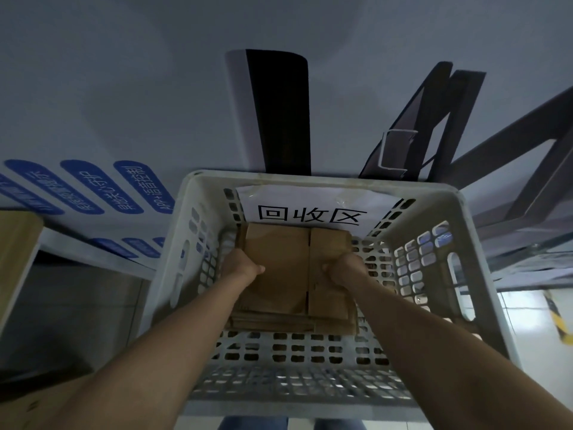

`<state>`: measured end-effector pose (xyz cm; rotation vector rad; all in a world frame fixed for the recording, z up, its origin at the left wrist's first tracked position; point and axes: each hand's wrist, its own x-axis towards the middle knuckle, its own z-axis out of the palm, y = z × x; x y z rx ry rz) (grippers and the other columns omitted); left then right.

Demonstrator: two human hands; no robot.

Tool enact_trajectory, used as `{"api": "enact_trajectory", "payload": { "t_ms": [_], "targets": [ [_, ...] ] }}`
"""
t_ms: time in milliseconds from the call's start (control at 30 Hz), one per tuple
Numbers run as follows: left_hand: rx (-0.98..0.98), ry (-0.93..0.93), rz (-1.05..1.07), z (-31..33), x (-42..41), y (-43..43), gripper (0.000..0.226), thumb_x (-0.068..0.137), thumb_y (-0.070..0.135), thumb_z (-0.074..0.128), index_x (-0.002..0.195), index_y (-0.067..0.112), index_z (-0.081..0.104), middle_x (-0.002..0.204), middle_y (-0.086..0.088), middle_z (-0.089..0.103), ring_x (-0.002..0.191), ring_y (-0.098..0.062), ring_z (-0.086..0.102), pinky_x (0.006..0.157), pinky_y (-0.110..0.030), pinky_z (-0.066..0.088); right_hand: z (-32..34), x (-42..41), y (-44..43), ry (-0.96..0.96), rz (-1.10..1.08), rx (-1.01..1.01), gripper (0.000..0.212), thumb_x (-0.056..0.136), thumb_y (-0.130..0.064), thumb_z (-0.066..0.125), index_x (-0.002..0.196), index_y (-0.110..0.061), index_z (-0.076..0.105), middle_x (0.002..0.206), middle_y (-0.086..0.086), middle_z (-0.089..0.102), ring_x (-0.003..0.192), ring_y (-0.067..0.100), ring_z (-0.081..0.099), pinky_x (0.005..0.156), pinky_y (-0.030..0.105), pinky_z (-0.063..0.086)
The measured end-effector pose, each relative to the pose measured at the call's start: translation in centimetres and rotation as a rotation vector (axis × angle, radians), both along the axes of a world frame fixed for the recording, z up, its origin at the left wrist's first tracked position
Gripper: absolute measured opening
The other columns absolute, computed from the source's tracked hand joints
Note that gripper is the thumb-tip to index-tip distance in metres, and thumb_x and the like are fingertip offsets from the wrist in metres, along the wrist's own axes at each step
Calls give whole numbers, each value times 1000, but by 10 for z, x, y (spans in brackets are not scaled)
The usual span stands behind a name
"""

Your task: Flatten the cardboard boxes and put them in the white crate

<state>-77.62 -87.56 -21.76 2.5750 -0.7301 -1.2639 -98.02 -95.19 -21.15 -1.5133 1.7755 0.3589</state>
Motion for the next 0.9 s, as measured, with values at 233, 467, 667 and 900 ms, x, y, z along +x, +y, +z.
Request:
{"api": "enact_trajectory", "payload": {
  "t_ms": [233, 467, 667, 900],
  "targets": [
    [55, -24, -34, -9, 6, -2, 65, 77, 31, 77, 131, 7, 49, 133, -13, 53, 120, -30, 52, 95, -38, 44, -17, -5, -1, 87, 9, -50, 45, 85, -43, 65, 114, -11, 55, 97, 6, 60, 86, 21, 57, 67, 29, 42],
    [98, -85, -58, -17, 7, -7, 67, 75, 33, 78, 130, 7, 49, 132, -13, 54, 119, -30, 53, 90, -38, 45, -27, -8, -14, 118, 13, -42, 58, 78, -45, 72, 117, -7, 53, 109, 9, 62, 100, 23, 60, 81, 32, 48],
    [63, -119, -27, -22, 4, -2, 60, 74, 34, 78, 122, 7, 54, 125, -13, 59, 113, -31, 57, 83, -37, 47, -29, -5, -16, 85, -37, -69, 59, 69, -41, 81, 110, -9, 55, 106, 9, 64, 98, 24, 61, 82, 34, 51],
    [30, -24, -114, 4, 4, -7, 78, 76, 23, 78, 139, 6, 35, 138, -14, 47, 123, -29, 49, 96, -37, 43, 1, -5, -8, 19, 44, -88, 47, 81, -38, 70, 116, -10, 55, 99, 6, 61, 92, 23, 60, 71, 30, 46]
  ]
}}
